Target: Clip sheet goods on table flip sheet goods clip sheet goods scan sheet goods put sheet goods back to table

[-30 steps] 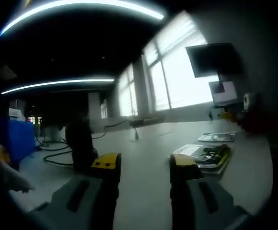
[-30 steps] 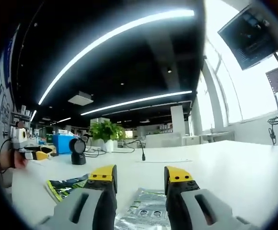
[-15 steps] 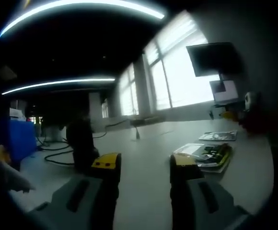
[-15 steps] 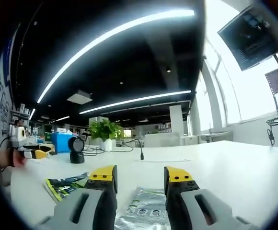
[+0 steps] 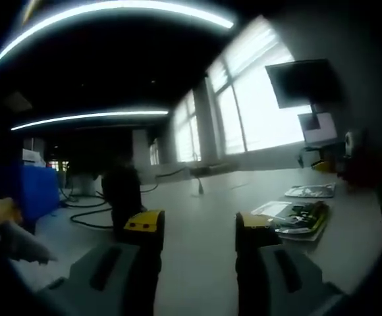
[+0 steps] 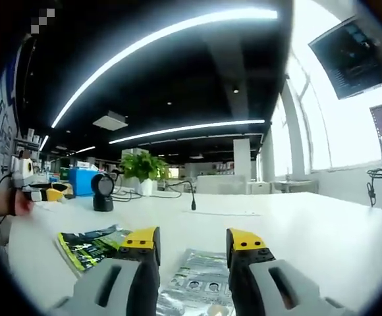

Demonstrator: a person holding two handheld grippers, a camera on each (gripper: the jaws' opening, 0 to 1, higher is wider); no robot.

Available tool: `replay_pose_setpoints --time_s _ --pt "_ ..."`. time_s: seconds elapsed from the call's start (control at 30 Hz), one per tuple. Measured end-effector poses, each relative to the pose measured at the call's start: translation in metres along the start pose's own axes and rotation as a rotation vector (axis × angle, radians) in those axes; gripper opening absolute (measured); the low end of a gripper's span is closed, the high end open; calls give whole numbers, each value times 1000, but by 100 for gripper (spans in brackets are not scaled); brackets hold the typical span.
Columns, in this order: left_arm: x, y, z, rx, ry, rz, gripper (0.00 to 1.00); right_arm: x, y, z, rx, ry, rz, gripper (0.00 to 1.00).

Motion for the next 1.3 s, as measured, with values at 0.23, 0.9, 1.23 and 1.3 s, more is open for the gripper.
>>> replay_pose_setpoints --time_s 0.23,0.9,1.23,1.3 --pt "4 -3 7 50 3 -20 34 -2 1 -3 -6 -4 10 35" --pt "2 -2 4 13 13 -5 38 -8 2 -6 13 2 54 32" --pt "1 -1 -5 -28 21 -6 40 16 12 -38 33 -93 120 35" --pt "2 -1 -6 -33 30 -9 40 20 15 -43 36 -93 124 35"
Point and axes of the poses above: the point that each gripper's makers call its tool centre point, and the gripper's own axes: y roughly forward along the fingers, z roughly to its left, x roughly out of its top, the point moved 3 cm from there along -y, roughly backward along the fingers, and after that the axes turned 1 degree about y, right-handed, at the moved point
